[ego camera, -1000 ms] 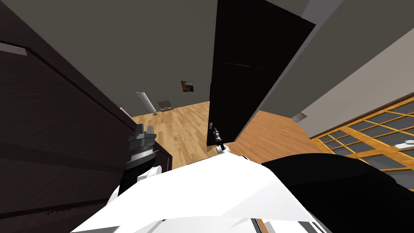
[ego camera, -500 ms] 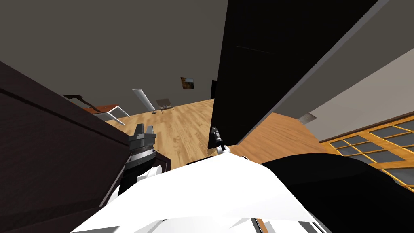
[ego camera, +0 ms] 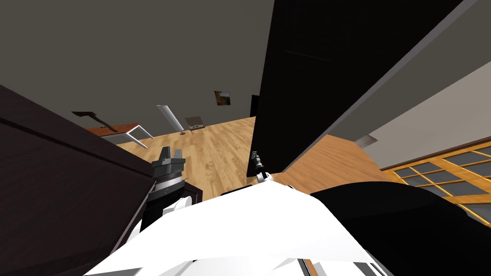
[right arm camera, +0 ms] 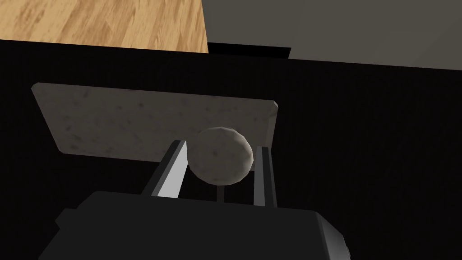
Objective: Push the door open
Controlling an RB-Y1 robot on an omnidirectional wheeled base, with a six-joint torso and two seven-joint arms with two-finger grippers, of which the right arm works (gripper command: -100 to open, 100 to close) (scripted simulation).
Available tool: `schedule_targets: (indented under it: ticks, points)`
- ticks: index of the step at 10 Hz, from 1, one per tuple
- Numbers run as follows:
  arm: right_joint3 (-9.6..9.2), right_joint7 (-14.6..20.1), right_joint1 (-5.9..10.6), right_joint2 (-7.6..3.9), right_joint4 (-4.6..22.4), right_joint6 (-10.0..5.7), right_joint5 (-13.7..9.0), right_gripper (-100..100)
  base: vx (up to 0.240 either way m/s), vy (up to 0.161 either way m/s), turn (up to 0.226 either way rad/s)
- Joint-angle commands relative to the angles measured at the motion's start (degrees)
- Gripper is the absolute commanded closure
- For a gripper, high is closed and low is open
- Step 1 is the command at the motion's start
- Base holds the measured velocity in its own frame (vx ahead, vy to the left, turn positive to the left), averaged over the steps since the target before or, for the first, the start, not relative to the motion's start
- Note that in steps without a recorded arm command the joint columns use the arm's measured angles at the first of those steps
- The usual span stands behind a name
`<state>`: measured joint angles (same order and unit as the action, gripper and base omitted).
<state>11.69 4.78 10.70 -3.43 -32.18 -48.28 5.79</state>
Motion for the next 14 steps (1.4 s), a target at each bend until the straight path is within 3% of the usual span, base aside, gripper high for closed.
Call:
schedule_targets:
  ticks: [1,9,10,14]
  points:
    - [0.00,0.03,-0.06,0.02,0.00,-0.07,-0.01,100,-0.015,0.000,-0.001]
    - [1.33,-0.54,-0.08,-0.54,0.12,0.40,-0.92,100,0.081,0.021,-0.016]
    - [2.54,-1.01,0.00,-0.90,0.11,0.69,-1.76,100,0.111,0.025,-0.047]
    - [4.53,-1.78,0.13,-1.23,0.10,1.16,-3.13,100,0.168,0.075,-0.061]
